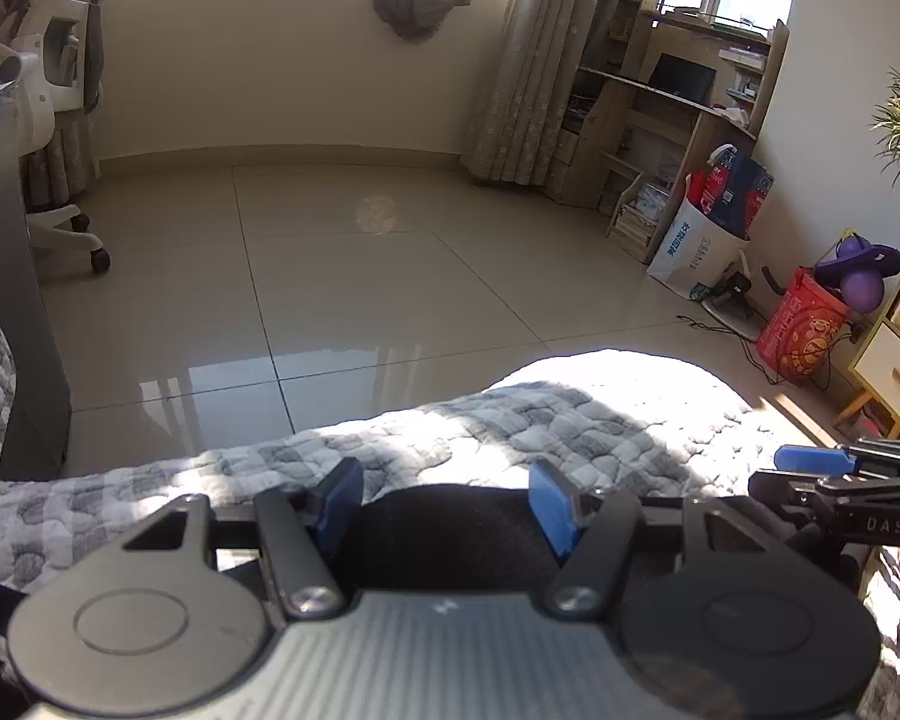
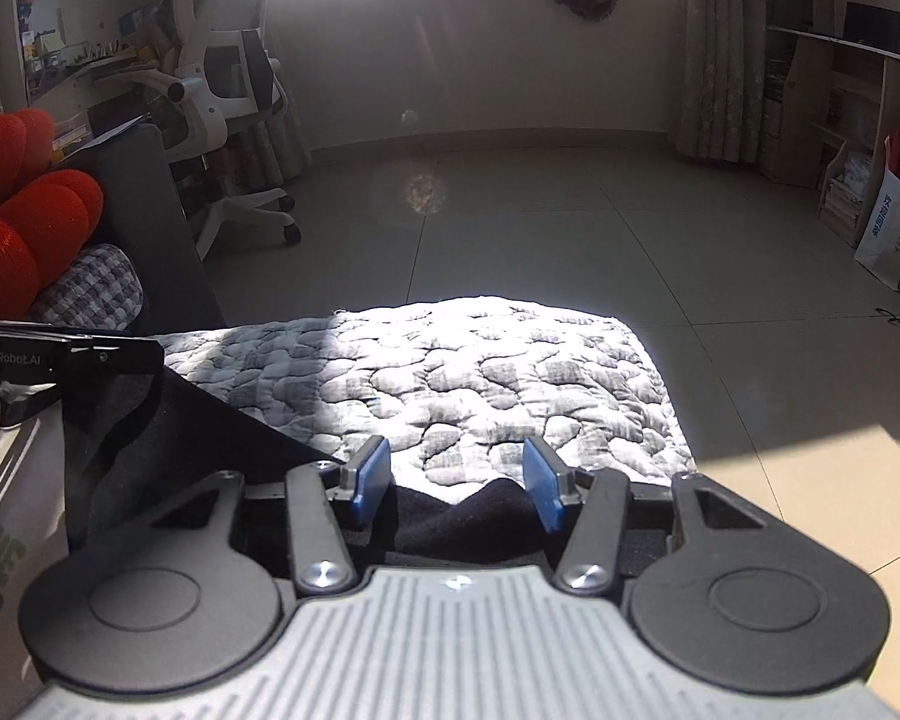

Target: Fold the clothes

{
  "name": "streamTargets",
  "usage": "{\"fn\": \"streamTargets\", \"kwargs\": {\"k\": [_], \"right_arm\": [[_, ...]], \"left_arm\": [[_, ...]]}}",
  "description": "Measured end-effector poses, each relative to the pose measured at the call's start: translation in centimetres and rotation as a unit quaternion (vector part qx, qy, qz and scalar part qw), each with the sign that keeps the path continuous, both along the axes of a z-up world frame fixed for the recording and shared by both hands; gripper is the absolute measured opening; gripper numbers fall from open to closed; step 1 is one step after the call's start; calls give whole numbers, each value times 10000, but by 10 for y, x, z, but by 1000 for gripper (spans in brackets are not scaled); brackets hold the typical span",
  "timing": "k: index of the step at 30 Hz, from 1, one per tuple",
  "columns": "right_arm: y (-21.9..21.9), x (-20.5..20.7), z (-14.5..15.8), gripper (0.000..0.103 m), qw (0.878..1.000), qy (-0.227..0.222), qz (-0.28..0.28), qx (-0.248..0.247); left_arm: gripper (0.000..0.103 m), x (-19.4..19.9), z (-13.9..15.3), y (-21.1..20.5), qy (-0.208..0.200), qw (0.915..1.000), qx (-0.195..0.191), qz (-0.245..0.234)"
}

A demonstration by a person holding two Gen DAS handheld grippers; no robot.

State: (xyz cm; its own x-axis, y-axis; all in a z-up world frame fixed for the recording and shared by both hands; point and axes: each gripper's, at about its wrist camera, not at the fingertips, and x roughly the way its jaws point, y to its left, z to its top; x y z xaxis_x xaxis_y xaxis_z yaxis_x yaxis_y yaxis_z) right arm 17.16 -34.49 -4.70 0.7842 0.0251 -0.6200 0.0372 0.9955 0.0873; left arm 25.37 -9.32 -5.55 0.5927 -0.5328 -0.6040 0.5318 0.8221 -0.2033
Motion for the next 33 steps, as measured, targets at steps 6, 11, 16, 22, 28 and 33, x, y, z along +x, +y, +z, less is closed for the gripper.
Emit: {"fn": "streamTargets", "kwargs": {"k": [6, 11, 16, 22, 28, 33], "right_arm": [[4, -10, 4, 53, 9995, 55, -67, -296], [6, -14, 10, 53, 9977, 120, -86, -668], [-3, -15, 17, 53, 9959, 175, -75, -882], [-10, -7, 16, 53, 9944, 365, 138, -987], [-7, -6, 17, 53, 9916, 493, 453, -1106], [-1, -5, 16, 48, 9873, 659, 796, -1209]], "left_arm": [[61, 8, 0, 14, 152, 9994, -323, -46], [53, 18, -2, 36, 401, 9961, -789, -17], [48, 23, -5, 48, 553, 9900, -1295, -75], [42, 18, -9, 34, 502, 9933, -1005, -281], [31, 18, -8, 36, 480, 9945, -820, -433], [23, 15, -6, 31, 430, 9947, -713, -609]]}}
